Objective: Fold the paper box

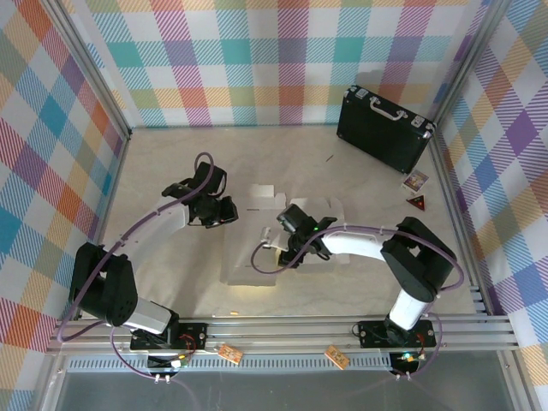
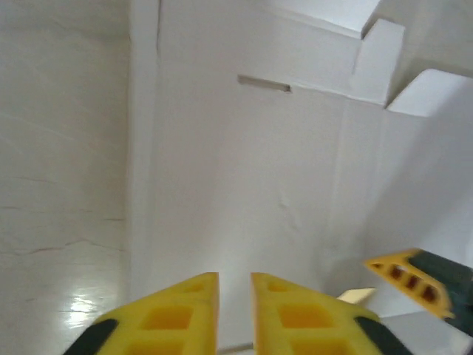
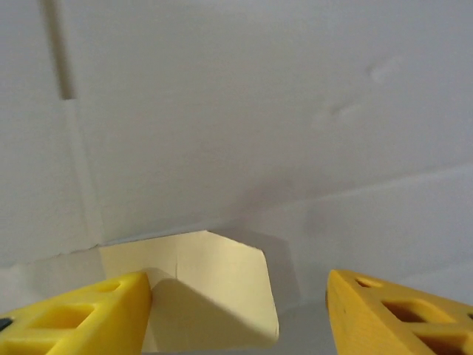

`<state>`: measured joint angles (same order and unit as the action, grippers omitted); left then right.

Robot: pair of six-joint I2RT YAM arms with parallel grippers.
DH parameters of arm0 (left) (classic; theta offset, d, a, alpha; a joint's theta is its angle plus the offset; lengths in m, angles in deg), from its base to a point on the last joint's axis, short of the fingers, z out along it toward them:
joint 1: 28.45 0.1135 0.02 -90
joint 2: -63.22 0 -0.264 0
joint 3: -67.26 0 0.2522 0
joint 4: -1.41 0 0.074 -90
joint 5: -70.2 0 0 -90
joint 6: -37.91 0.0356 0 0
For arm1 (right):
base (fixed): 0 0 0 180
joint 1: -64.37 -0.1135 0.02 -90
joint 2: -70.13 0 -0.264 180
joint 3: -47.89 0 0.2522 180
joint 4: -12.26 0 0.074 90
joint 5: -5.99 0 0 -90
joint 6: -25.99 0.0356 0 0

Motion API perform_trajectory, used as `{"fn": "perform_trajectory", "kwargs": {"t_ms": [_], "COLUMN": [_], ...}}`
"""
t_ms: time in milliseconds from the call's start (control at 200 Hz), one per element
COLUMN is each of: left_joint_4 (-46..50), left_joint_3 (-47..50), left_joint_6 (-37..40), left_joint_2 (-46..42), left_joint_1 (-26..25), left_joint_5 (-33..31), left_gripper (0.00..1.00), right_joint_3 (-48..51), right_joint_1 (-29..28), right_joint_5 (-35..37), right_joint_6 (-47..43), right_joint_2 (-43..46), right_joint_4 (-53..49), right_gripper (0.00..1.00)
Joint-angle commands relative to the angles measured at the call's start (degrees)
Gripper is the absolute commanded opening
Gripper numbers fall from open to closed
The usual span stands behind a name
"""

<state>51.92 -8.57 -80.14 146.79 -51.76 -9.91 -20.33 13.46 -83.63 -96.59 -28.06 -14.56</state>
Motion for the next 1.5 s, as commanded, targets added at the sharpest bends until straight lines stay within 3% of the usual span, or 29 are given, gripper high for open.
{"fn": "perform_trajectory", "kwargs": {"t_ms": [0, 110, 195, 410, 735, 890, 1005, 1070, 1215, 1495], "left_joint_4": [-1.92, -2.08, -2.19, -3.37, -3.17, -3.30, -3.31, -3.37, -4.01, -5.19], "left_joint_3": [0.85, 0.19, -0.31, -0.51, 0.01, 0.32, 0.75, 1.01, 1.24, 2.10], "left_joint_6": [-2.47, -2.73, -3.06, -3.68, -3.24, -2.75, -2.43, -2.26, -2.13, -1.85], "left_joint_2": [1.50, 4.22, 6.99, 15.45, 22.14, 22.57, 22.18, 22.04, 22.46, 23.20], "left_joint_1": [-0.75, -0.89, -0.95, -3.04, -3.30, -3.32, -3.28, -3.34, -3.55, -3.92], "left_joint_5": [8.98, 9.45, 9.21, 9.86, 5.75, 5.14, 4.29, 4.09, 4.04, 4.11], "left_gripper": [0.13, 0.10, 0.09, 0.01, 0.00, 0.00, 0.00, 0.00, 0.00, 0.00], "right_joint_3": [-1.98, -6.88, -9.72, -6.43, -6.44, -11.34, -15.76, -16.19, -20.04, -25.66], "right_joint_1": [-1.02, -3.63, -3.66, -1.71, 12.85, 21.09, 23.93, 24.81, 25.57, 25.60], "right_joint_5": [-5.34, -2.43, -4.70, -8.78, -11.64, -16.85, -14.29, -12.13, -18.28, -20.25], "right_joint_6": [8.37, 12.14, 17.37, 22.10, 31.42, 32.92, 33.51, 34.73, 33.71, 33.29], "right_joint_2": [-2.59, -6.20, -7.68, -2.76, 3.83, -2.32, -7.69, -9.26, -14.40, -19.10], "right_joint_4": [-1.33, -4.50, -5.22, 1.62, -0.05, -2.37, -4.44, -3.16, -5.65, -10.14], "right_gripper": [0.62, 0.59, 0.59, 0.63, 0.67, 0.67, 0.68, 0.70, 0.69, 0.69]}}
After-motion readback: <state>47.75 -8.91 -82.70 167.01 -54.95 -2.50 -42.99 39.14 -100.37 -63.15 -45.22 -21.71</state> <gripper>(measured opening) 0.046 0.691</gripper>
